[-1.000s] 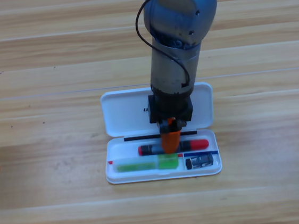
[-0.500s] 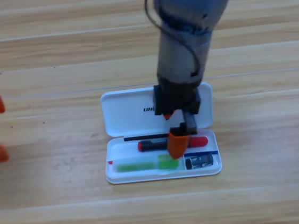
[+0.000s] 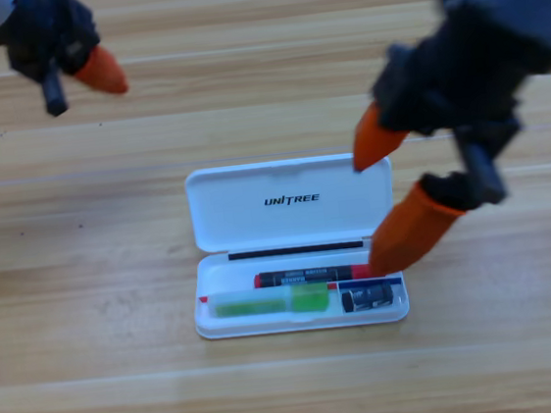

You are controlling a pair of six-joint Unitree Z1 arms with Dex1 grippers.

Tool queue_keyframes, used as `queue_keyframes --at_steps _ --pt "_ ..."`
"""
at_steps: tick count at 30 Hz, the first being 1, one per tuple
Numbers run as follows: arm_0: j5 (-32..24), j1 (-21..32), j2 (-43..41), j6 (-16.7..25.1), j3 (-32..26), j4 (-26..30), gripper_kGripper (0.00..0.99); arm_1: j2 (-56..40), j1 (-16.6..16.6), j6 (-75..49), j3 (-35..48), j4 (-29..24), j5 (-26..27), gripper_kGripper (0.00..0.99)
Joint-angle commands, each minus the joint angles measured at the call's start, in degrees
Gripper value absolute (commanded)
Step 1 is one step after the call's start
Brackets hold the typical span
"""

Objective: Clean up eraser and pencils

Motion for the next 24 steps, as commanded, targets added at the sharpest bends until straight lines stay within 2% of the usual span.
queue_keyframes --at_steps 1,4,8,11,15,24 --pt "-10.6 9.0 10.5 0.9 0.5 -5.5 0.0 -16.0 1.6 4.6 12.6 -13.8 1.7 0.99" --pt "-17.3 10.6 16.4 1.5 -1.2 -5.5 0.0 -17.6 1.6 5.4 14.3 -14.3 3.1 0.99" --pt "-22.7 10.7 22.8 2.1 -3.1 -5.1 0.0 -17.4 1.8 5.5 15.5 -14.3 4.6 0.99" --pt "-26.5 10.7 27.3 3.1 -6.3 -2.4 0.0 -16.8 1.7 5.4 16.2 -14.3 5.7 0.99" --pt "-28.8 10.5 32.2 4.2 -11.1 2.1 0.0 -16.1 1.7 5.4 16.5 -14.3 6.4 0.99" --pt "-33.1 6.9 35.0 7.7 -14.5 8.8 0.0 -14.7 1.7 5.4 16.2 -14.5 7.2 0.989"
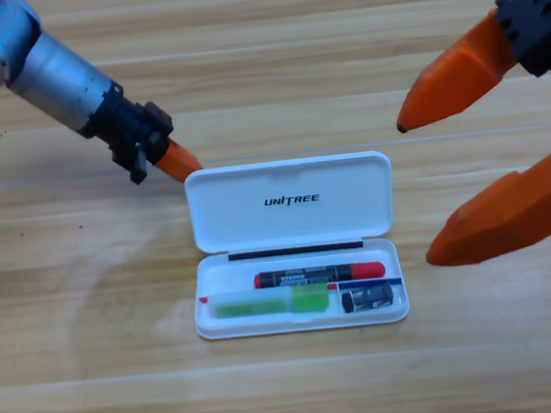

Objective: Clean up eraser and pencils

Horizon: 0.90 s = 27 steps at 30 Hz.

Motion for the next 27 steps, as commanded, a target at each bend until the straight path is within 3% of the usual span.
queue_keyframes --at_steps 1,12,27 --pt "-3.0 -3.1 4.2 2.7 -2.3 4.5 0.0 2.3 1.5 0.1 1.5 -0.9 0.9 0.989" --pt "-4.6 -8.2 3.5 6.0 -5.5 14.4 0.0 1.7 1.5 0.1 1.9 -0.8 1.4 0.989" --pt "-4.7 -11.7 0.3 6.9 -3.3 16.4 0.0 1.8 1.5 0.3 2.1 -0.9 1.4 0.989"
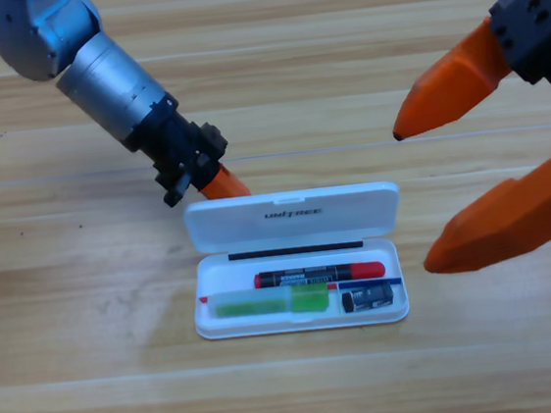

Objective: Clean up eraser and pencils

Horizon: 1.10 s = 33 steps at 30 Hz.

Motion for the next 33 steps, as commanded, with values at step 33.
queue_keyframes --at_steps 33 --pt "18.8 -12.1 -18.0 -8.3 21.2 -14.5 0.0 2.7 1.5 0.8 1.7 -0.7 0.7 0.989"
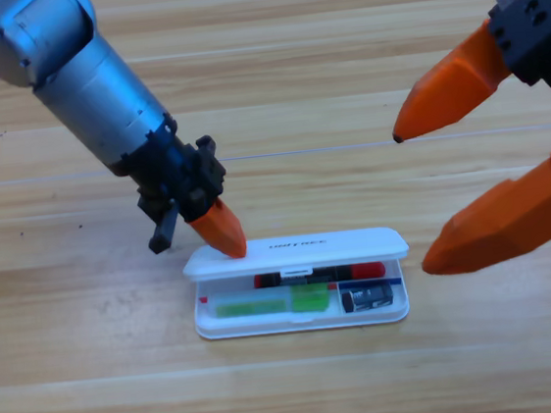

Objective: Clean up eraser and pencils

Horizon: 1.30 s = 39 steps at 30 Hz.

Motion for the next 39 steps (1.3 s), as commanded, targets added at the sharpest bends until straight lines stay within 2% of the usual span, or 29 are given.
queue_keyframes --at_steps 1,12,39 --pt "4.2 -2.9 -1.9 -2.1 4.3 -4.0 0.0 2.6 1.5 0.2 1.7 -0.7 0.6 0.989" --pt "11.2 -6.5 -3.5 -4.1 11.6 -11.9 0.0 4.3 1.5 0.2 1.5 -0.7 0.6 0.989" --pt "11.7 -8.9 -1.0 -4.4 20.3 -23.4 0.0 5.3 1.4 0.3 1.4 -0.7 0.7 0.989"
